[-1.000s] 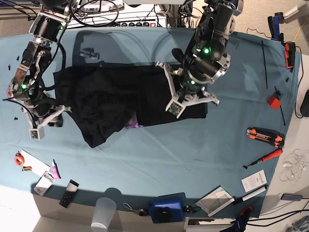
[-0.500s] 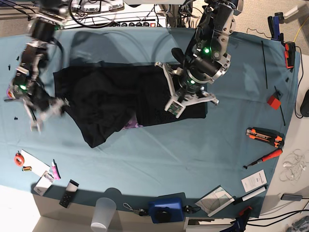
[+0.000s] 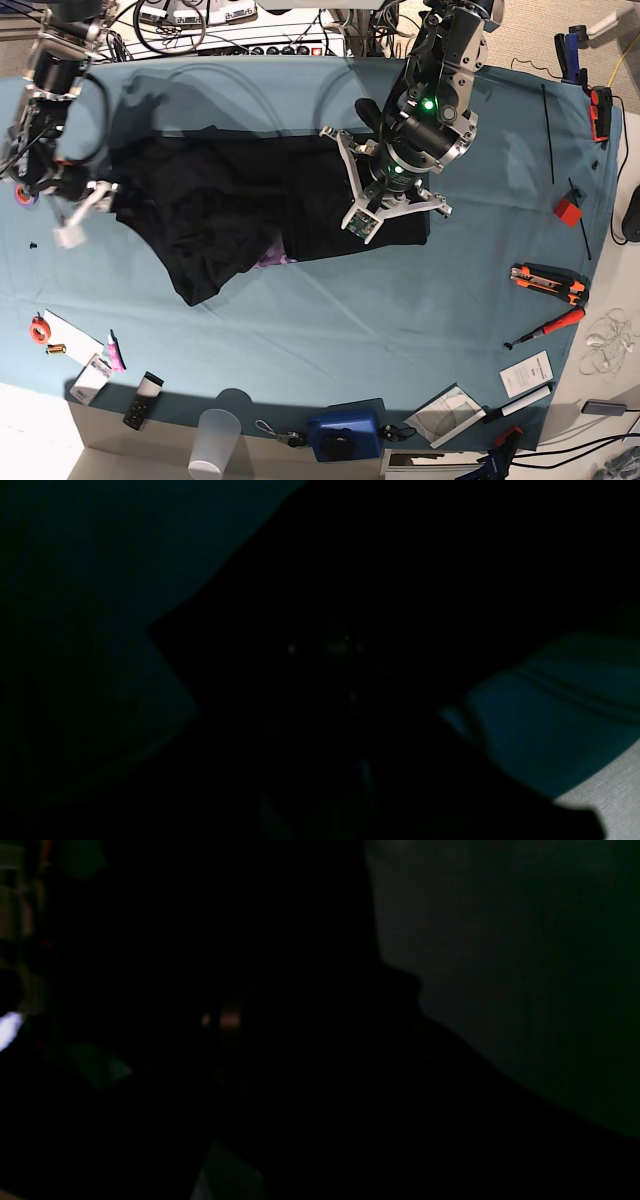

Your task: Layout the t-shirt on the table in an organized manner, then fold the t-shirt properly

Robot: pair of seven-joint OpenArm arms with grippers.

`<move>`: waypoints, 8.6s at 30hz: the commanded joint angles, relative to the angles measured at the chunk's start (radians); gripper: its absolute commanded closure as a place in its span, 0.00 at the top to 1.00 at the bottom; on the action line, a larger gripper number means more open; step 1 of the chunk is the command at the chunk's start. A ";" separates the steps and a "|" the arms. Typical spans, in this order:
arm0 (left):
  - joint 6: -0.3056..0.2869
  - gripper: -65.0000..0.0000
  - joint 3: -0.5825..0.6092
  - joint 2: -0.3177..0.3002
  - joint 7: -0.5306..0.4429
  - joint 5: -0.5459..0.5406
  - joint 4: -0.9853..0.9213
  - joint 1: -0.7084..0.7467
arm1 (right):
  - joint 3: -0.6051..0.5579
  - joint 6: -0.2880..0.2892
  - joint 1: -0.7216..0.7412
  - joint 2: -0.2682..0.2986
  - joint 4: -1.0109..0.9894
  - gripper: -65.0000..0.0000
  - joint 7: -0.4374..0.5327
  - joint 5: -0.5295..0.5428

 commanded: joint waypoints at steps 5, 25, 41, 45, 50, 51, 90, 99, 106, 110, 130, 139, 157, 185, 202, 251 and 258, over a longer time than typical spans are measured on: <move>0.003 0.09 0.001 0.006 -0.022 -0.002 0.020 -0.008 | -0.002 -0.003 0.021 -0.020 0.005 0.52 -0.037 0.053; 0.003 0.09 0.001 0.006 -0.049 -0.003 0.020 -0.008 | -0.002 -0.003 0.064 -0.109 0.005 0.08 -0.042 0.050; 0.012 0.09 0.001 0.006 -0.044 -0.002 0.020 -0.005 | 0.030 -0.003 0.290 -0.022 0.069 0.00 0.174 -0.655; 0.126 0.09 0.000 0.005 -0.037 0.044 0.020 -0.005 | -0.001 -0.059 0.276 -0.028 0.212 0.00 0.145 -0.790; 0.212 0.09 -0.060 0.005 0.012 0.196 0.020 -0.005 | -0.123 -0.125 0.235 -0.029 0.422 0.00 0.133 -0.841; 0.212 0.09 -0.086 0.005 0.011 0.196 0.020 -0.005 | -0.161 -0.142 0.228 -0.029 0.450 0.00 0.121 -0.840; 0.091 0.09 -0.457 0.006 -0.102 -0.153 0.020 0.063 | -0.906 -0.338 0.149 -0.029 0.793 0.00 0.010 -0.830; 0.092 0.09 -0.457 0.006 -0.101 -0.153 0.020 0.063 | -0.906 -0.307 0.106 -0.029 0.838 0.00 0.011 -0.795; 0.092 0.09 -0.457 0.006 -0.102 -0.153 0.020 0.063 | -0.905 -0.241 0.026 -0.029 0.838 0.20 0.074 -0.794; 0.092 0.09 -0.457 0.006 -0.102 -0.153 0.020 0.063 | -0.904 -0.294 0.037 -0.047 0.842 0.20 0.084 -0.769; 0.092 0.09 -0.457 0.006 -0.110 -0.153 0.020 0.064 | -0.819 -0.294 0.097 -0.159 0.896 0.20 0.112 -0.787; 0.075 0.09 -0.457 0.006 -0.139 -0.254 0.019 0.063 | -0.767 -0.388 0.168 -0.160 0.908 0.19 0.204 -0.934; -0.211 0.00 0.093 0.011 -0.233 -0.255 -0.140 -0.077 | -0.352 -0.154 0.168 -0.159 0.288 0.00 0.232 -0.529; 0.051 0.00 0.190 0.010 -0.103 -0.002 -0.085 -0.092 | -0.351 -0.025 0.194 -0.349 0.340 0.00 0.265 -0.611; 0.013 0.00 -0.380 -0.036 -0.022 -0.098 -0.067 0.011 | -0.348 -0.126 0.199 -0.370 0.401 0.00 0.104 -0.588; -0.164 0.00 -0.728 -0.136 0.029 -0.415 0.068 0.672 | 0.372 -0.076 -0.815 -0.278 1.107 0.00 -0.051 -0.368; -0.167 0.00 -0.728 -0.137 0.031 -0.404 0.066 0.800 | 0.370 -0.058 -0.945 -0.280 1.104 0.00 -0.051 -0.368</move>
